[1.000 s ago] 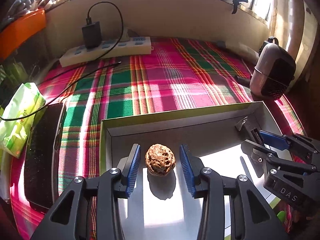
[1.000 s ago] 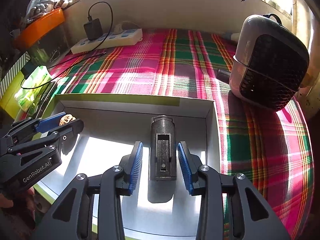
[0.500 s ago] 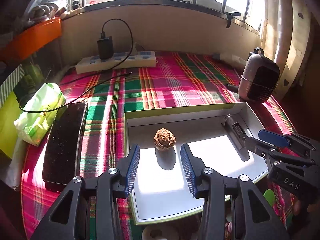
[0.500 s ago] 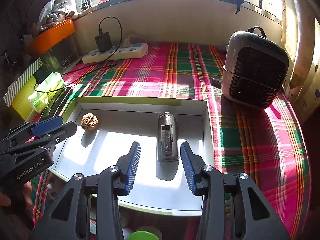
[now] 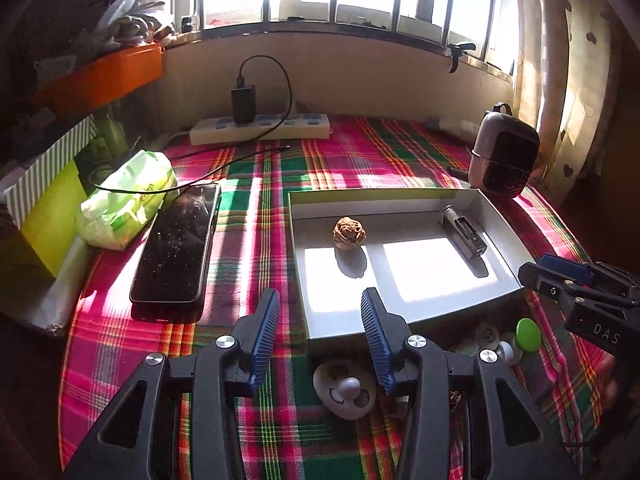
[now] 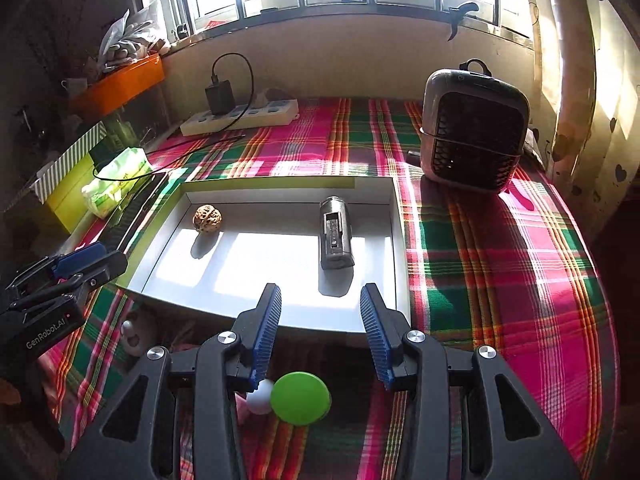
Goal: Organize objects
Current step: 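Withdraw both tools from the box toward the remaining items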
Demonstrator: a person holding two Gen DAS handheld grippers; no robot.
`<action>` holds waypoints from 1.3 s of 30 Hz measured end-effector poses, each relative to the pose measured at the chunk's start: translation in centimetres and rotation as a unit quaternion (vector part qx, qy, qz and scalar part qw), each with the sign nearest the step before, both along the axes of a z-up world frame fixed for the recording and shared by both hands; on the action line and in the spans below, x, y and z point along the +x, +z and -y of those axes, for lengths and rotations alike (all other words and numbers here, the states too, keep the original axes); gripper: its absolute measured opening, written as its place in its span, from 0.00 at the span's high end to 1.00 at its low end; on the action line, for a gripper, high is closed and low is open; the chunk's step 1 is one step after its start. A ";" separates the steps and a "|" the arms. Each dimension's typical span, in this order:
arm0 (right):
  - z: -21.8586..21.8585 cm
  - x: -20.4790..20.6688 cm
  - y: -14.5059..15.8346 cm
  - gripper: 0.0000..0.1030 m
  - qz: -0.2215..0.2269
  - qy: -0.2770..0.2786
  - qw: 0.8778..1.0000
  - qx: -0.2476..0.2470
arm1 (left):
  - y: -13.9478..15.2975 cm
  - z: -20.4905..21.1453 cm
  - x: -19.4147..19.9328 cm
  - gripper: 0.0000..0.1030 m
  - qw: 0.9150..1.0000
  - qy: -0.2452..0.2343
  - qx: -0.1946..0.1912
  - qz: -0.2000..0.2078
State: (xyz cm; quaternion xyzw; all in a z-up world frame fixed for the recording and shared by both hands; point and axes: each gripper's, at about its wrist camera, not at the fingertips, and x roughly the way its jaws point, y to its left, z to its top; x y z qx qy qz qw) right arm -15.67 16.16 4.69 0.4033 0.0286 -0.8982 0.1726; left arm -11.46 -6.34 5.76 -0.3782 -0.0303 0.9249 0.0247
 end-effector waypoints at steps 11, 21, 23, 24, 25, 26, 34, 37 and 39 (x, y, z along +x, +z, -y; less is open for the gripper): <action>-2.2 3.1 -0.5 0.59 -0.015 -0.017 1.000 0.009 | -1.5 1.5 2.9 0.60 0.999 0.003 0.031 0.009; -2.8 4.3 -1.7 0.59 -0.008 -0.013 1.000 0.005 | -3.0 1.7 4.2 0.58 0.998 -0.007 0.056 0.026; -2.8 4.5 -2.0 0.59 -0.007 -0.011 1.000 0.004 | -3.2 1.7 4.2 0.57 0.998 -0.010 0.063 0.027; -2.8 4.6 -2.1 0.59 -0.005 -0.010 1.000 0.004 | -3.3 1.7 4.2 0.57 0.997 -0.009 0.065 0.030; -2.8 4.7 -2.3 0.58 -0.004 -0.009 1.000 0.004 | -3.4 1.7 4.2 0.57 0.997 -0.008 0.066 0.032; -2.8 4.7 -2.4 0.58 -0.003 -0.006 1.000 0.004 | -3.5 1.7 4.2 0.57 0.997 -0.010 0.069 0.033; -1.9 4.8 -3.2 0.47 0.005 0.015 1.000 -0.003 | -4.3 1.4 3.7 0.57 0.996 -0.011 0.078 0.048; -1.5 4.5 -3.5 0.47 0.009 0.017 1.000 -0.004 | -4.5 1.4 3.4 0.56 0.995 -0.010 0.085 0.052; -1.3 4.2 -3.6 0.47 0.011 0.016 1.000 -0.002 | -4.7 1.2 3.2 0.56 0.995 -0.012 0.087 0.054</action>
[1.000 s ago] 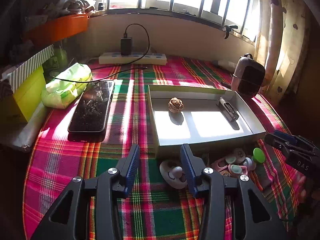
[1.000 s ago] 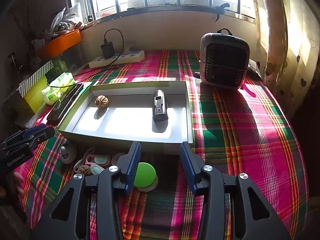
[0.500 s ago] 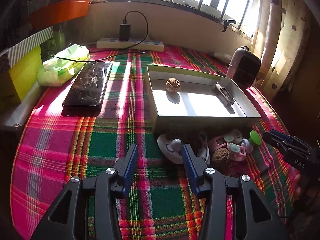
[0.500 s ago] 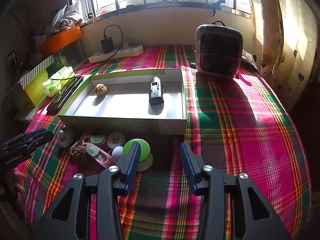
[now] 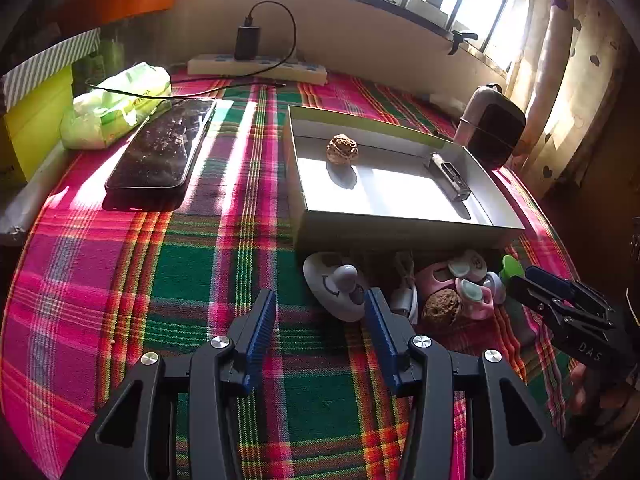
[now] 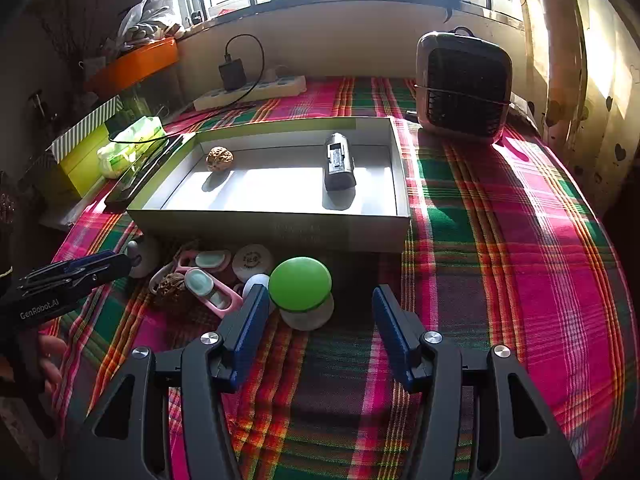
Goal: Organize objects
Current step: 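Withdraw both tools from the box toward the remaining items, then grasp the green-topped lamp with the right tool while the left tool grasps the white face toy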
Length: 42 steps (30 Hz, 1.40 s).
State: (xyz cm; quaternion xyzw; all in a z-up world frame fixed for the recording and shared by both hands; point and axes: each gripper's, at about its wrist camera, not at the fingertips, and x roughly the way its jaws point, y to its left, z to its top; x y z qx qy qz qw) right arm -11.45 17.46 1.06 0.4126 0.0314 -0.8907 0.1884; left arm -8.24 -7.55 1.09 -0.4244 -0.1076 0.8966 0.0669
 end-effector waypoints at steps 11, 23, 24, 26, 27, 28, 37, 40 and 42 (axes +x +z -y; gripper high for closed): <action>0.2 -1.3 -0.3 0.47 0.003 -0.011 1.000 0.008 | -0.4 -0.4 -1.1 0.56 1.000 -0.001 -0.001 0.005; -1.1 -1.6 -0.6 0.47 0.003 -0.029 0.999 0.014 | -0.4 -0.6 -1.8 0.56 1.000 -0.002 -0.010 0.003; -1.0 -1.7 -0.6 0.47 0.005 -0.028 0.999 0.015 | -0.4 -0.6 -1.8 0.56 1.000 -0.002 -0.011 0.002; -0.8 -1.9 -0.7 0.47 0.008 -0.023 1.000 0.016 | -0.4 -0.6 -2.0 0.56 1.000 -0.002 -0.012 0.003; -0.7 -2.0 -0.8 0.47 0.009 -0.022 1.000 0.017 | -0.4 -0.6 -2.0 0.56 1.000 -0.002 -0.013 0.003; -0.6 -2.0 -0.9 0.47 0.010 -0.021 1.000 0.018 | -0.4 -0.6 -2.0 0.56 1.000 -0.001 -0.015 0.004; -0.5 -2.3 -1.1 0.59 0.013 -0.024 1.000 0.016 | -0.4 -0.8 -2.0 0.57 1.000 0.001 -0.018 0.002; -0.5 -2.3 -1.2 0.64 0.016 -0.020 1.000 0.013 | -0.4 -0.8 -2.0 0.59 1.000 0.004 -0.019 0.002; -0.5 -2.2 -1.2 0.68 0.015 -0.017 1.000 0.012 | -0.4 -0.7 -2.0 0.62 1.000 0.006 -0.019 0.002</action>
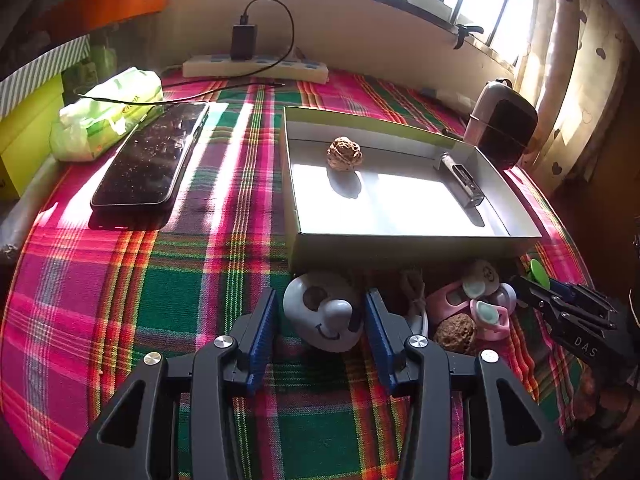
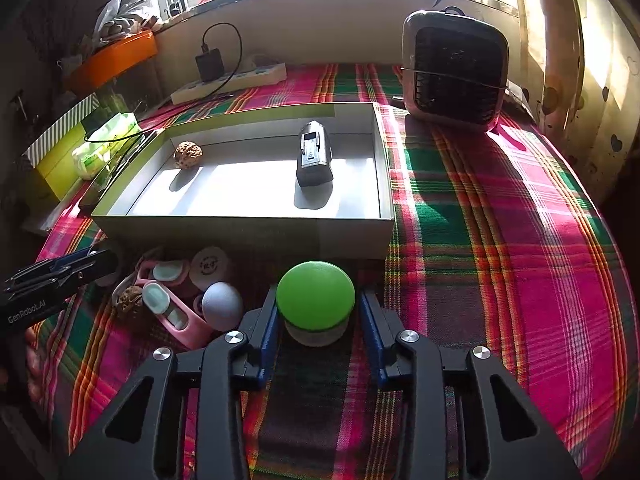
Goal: Organize objects
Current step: 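Grasp the green-topped lamp with the right tool while the left tool grasps the white face toy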
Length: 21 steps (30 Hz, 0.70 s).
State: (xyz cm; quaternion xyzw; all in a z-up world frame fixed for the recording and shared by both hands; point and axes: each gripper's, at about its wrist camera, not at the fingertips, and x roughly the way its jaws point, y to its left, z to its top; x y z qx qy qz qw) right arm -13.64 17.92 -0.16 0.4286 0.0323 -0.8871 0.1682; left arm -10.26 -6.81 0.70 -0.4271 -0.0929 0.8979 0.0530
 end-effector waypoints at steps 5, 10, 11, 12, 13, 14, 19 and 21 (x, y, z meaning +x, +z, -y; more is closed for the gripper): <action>0.0 0.1 0.0 0.69 -0.002 0.002 1.000 -0.002 | 0.0 0.1 0.0 0.64 1.000 0.000 0.003 0.000; 0.0 0.2 0.2 0.75 -0.007 0.000 1.000 -0.001 | 0.0 0.0 0.1 0.71 1.000 -0.004 0.010 -0.001; 0.0 0.2 0.2 0.76 -0.009 0.000 1.000 -0.001 | 0.0 0.0 0.1 0.75 1.000 -0.009 0.015 0.000; 0.0 0.2 0.3 0.79 -0.010 0.000 1.000 -0.001 | 0.0 -0.2 0.1 0.75 1.000 -0.009 0.013 0.001; 0.0 0.2 0.3 0.79 -0.010 0.001 1.000 -0.001 | 0.0 -0.3 0.1 0.75 1.000 -0.010 0.010 -0.001; 0.0 0.2 0.3 0.79 -0.010 0.000 1.000 -0.002 | 0.0 -0.3 0.2 0.75 1.000 -0.010 0.008 -0.001; 0.0 0.2 0.3 0.81 -0.010 0.000 1.000 -0.003 | 0.0 -0.3 0.1 0.75 1.000 -0.010 0.010 -0.001; 0.0 0.3 0.4 0.82 -0.012 -0.001 1.000 -0.003 | 0.1 -0.3 0.1 0.75 1.000 -0.010 0.008 -0.001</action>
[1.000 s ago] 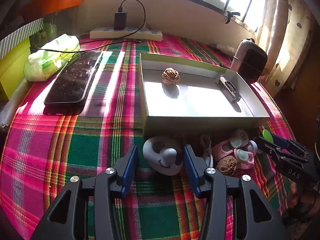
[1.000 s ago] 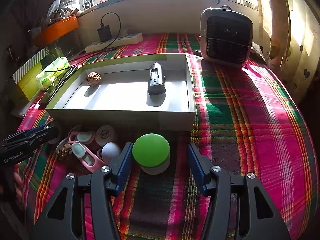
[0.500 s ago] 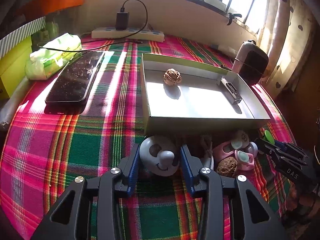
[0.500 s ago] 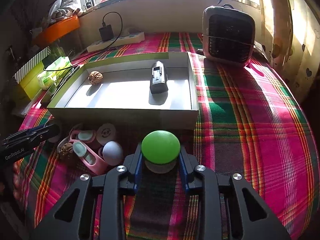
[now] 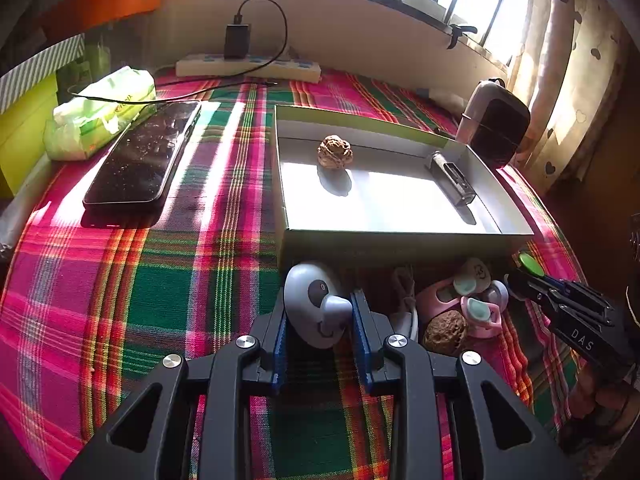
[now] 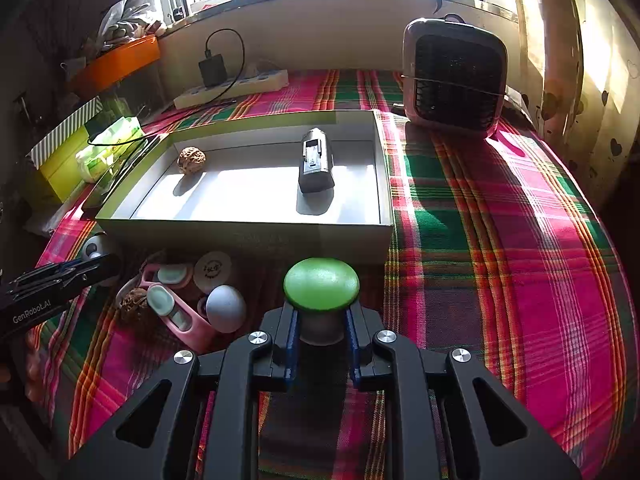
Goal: Organize objects
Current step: 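Grasp the green-topped lamp with the right tool while the left tool grasps the white face toy, then carry lamp and face toy over the box and lower them inside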
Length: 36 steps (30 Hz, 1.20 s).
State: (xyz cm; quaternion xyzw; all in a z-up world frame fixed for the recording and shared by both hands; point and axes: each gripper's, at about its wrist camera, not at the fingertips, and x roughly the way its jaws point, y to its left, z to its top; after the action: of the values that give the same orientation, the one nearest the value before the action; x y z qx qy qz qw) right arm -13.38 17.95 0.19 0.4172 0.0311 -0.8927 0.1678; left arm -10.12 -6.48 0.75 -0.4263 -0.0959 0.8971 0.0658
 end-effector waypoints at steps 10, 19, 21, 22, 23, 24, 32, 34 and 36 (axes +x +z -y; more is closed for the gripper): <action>-0.4 0.1 0.2 0.83 -0.004 -0.003 1.000 -0.009 | 0.0 0.0 0.0 0.75 1.000 0.000 -0.001 0.000; -0.4 0.2 0.3 0.83 -0.009 -0.001 1.000 -0.012 | 0.0 0.0 0.1 0.75 1.000 0.001 -0.001 0.000; -0.4 0.2 0.3 0.83 -0.010 -0.001 1.000 -0.014 | 0.0 0.0 0.1 0.75 1.000 0.001 0.000 0.000; -0.4 0.2 0.4 0.83 -0.010 -0.001 1.000 -0.015 | 0.0 0.0 0.1 0.75 1.000 0.001 -0.001 0.000; -0.4 0.2 0.4 0.83 -0.010 -0.001 1.000 -0.016 | 0.0 -0.1 0.1 0.75 1.000 0.001 -0.001 0.000; -0.5 0.2 0.4 0.83 -0.011 -0.001 1.000 -0.016 | 0.0 -0.1 0.1 0.75 1.000 0.001 -0.001 0.000; -0.5 0.3 0.6 0.83 -0.015 -0.001 1.000 -0.018 | 0.0 -0.2 0.2 0.75 1.000 -0.002 -0.005 0.000; -0.5 0.3 0.6 0.83 -0.016 0.000 1.000 -0.018 | 0.0 -0.2 0.3 0.75 1.000 -0.001 -0.008 -0.001; -0.5 0.3 0.6 0.83 -0.015 -0.001 1.000 -0.018 | 0.0 -0.1 0.3 0.75 1.000 -0.001 -0.009 -0.001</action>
State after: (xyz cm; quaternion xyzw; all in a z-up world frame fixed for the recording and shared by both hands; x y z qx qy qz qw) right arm -13.07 18.45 0.78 0.4002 0.0170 -0.8995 0.1743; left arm -9.79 -6.35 0.78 -0.4264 -0.0878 0.8981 0.0625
